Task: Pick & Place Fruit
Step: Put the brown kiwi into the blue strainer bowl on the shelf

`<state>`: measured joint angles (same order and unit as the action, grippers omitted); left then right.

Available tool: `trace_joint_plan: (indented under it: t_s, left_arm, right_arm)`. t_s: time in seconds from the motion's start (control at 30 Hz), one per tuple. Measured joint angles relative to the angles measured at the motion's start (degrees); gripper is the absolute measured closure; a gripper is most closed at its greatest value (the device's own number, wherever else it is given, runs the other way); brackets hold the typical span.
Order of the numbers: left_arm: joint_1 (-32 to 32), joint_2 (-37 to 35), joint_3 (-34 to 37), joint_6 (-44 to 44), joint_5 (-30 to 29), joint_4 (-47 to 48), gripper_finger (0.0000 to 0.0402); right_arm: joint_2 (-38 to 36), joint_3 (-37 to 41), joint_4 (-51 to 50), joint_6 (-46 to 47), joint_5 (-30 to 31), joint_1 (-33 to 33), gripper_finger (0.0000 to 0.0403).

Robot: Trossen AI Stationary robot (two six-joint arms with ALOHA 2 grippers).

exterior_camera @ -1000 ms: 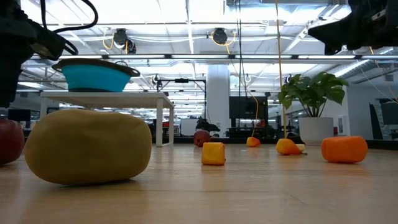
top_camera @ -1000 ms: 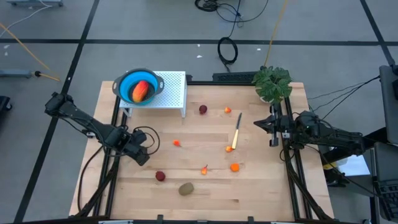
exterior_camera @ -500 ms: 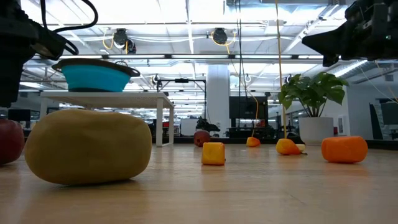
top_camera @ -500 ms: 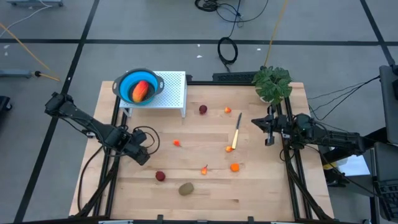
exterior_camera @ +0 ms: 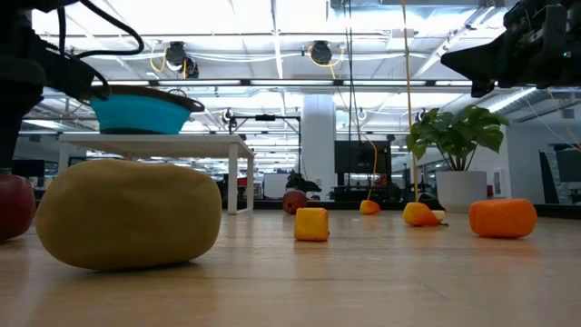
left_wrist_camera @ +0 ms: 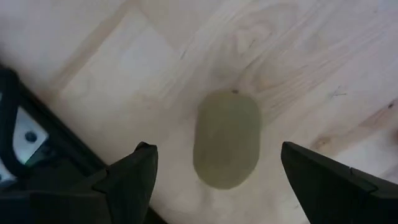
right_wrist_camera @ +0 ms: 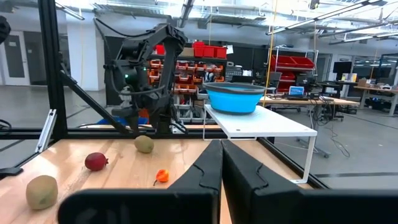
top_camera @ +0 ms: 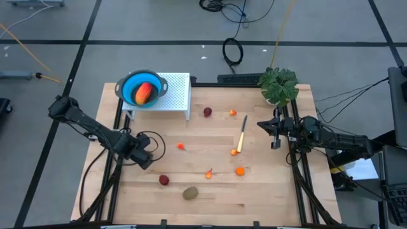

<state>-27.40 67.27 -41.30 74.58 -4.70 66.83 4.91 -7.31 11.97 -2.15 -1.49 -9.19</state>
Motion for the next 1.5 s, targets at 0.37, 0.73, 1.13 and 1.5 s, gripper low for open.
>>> trace_joint_plan:
  t_s: [0.37, 0.73, 1.13, 1.5]
  left_arm:
    - [0.0, 8.6, 0.0, -2.3, 0.6, -1.3, 0.0062]
    - [0.0, 14.6, 0.0, -2.5, 0.7, -4.0, 0.0062]
    - [2.0, 15.0, 4.6, -2.3, 6.3, -11.0, 0.0062]
    - [2.3, 14.4, 4.3, -4.9, 5.4, -11.5, 0.0152]
  right_arm:
    - [0.0, 0.0, 0.2, 0.0, 0.0, 0.0, 0.0403]
    - [0.0, 0.0, 0.2, 1.2, 0.0, 0.0, 0.0403]
    - [0.0, 0.0, 0.2, 1.6, 0.0, 0.0, 0.0403]
    - [0.0, 0.0, 0.2, 1.6, 0.0, 0.0, 0.0403]
